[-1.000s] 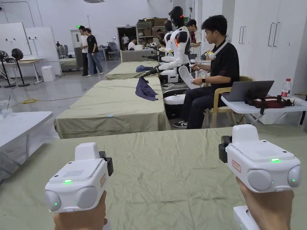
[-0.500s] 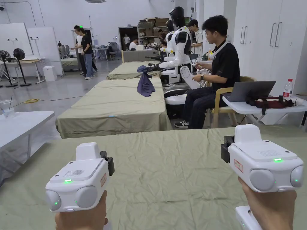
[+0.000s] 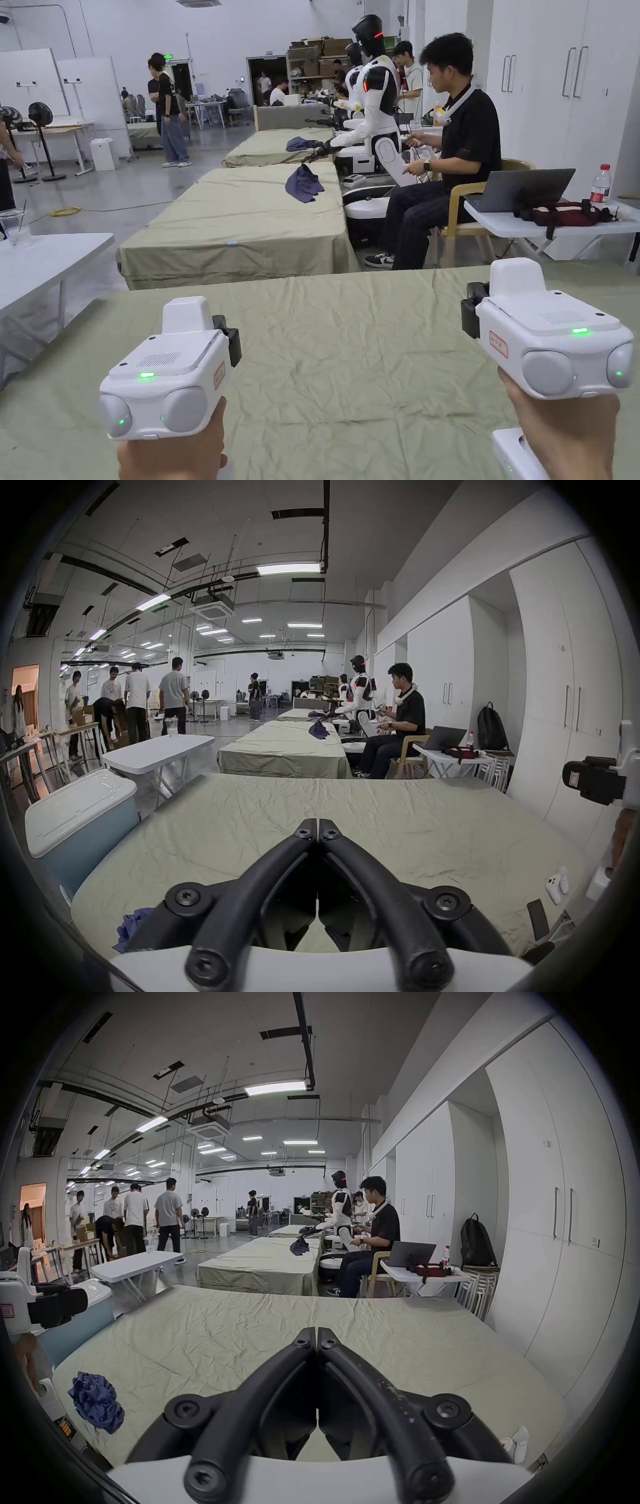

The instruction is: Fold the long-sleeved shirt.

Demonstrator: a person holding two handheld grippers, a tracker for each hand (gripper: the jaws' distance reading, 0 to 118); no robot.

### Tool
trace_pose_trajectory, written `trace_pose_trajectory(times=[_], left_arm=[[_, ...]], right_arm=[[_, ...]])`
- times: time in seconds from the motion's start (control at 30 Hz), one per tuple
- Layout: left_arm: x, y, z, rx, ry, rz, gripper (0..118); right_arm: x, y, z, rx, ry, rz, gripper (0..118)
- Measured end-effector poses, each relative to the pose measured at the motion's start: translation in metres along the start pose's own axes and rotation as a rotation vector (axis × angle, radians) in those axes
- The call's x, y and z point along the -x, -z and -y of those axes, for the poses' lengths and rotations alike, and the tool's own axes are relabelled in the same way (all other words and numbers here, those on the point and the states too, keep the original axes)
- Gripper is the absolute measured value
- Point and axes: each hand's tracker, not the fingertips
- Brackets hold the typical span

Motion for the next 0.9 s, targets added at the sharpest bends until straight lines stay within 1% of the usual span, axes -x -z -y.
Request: trace_pose_trajectory(times=[0.37, 0.9], left_arm=[[0.0015, 0.0005, 0.0008, 0.005, -0.001, -0.001, 0], [-0.0004, 0.0017, 0.0021, 0.008, 0.003, 0.003, 0]], right_arm=[[0.0003, 0.0013, 0.0005, 0.003, -0.01, 0.003, 1], [-0.0007, 0.0025, 0.0037, 0.01, -0.004, 0.003, 1]])
